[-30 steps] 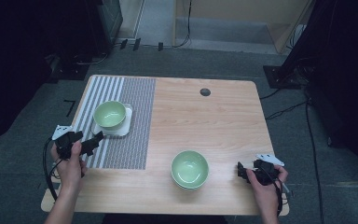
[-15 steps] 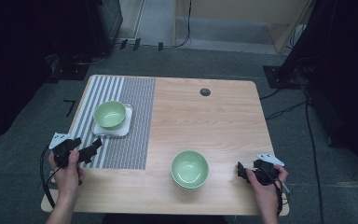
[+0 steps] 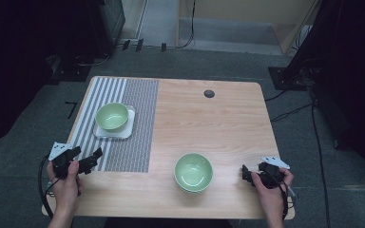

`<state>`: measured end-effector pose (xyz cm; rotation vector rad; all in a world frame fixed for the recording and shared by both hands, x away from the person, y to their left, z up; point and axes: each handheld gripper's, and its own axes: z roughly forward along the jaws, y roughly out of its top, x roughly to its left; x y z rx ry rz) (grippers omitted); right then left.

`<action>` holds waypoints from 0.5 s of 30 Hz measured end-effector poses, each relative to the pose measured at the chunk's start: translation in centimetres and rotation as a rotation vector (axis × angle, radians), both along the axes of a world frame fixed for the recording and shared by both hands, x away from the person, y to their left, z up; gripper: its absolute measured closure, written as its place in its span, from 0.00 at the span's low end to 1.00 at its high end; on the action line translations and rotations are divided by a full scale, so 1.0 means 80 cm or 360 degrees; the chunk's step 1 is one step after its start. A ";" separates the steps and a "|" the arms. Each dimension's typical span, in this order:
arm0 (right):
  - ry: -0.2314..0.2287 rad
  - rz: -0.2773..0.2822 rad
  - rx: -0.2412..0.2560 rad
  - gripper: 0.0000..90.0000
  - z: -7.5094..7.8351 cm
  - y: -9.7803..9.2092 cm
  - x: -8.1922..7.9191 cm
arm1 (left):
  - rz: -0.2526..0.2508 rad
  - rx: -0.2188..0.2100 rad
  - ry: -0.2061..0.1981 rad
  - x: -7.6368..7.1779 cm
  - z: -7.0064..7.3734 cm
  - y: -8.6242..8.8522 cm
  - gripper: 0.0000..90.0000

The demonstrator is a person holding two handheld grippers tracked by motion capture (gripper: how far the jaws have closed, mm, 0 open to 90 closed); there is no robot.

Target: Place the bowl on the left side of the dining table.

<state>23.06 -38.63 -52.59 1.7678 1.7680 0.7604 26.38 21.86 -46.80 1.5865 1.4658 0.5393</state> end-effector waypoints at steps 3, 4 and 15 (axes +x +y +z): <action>0.0000 0.0000 0.0000 0.00 0.000 0.000 0.000 | 0.0001 -0.0002 0.0004 -0.002 -0.001 0.002 0.12; 0.0000 0.0000 0.0000 0.00 0.000 0.000 0.000 | 0.0002 0.0001 0.0005 -0.004 -0.003 0.003 0.12; 0.0000 0.0000 0.0000 0.00 0.000 0.000 0.000 | 0.0022 0.0042 0.0028 -0.018 -0.017 0.019 0.12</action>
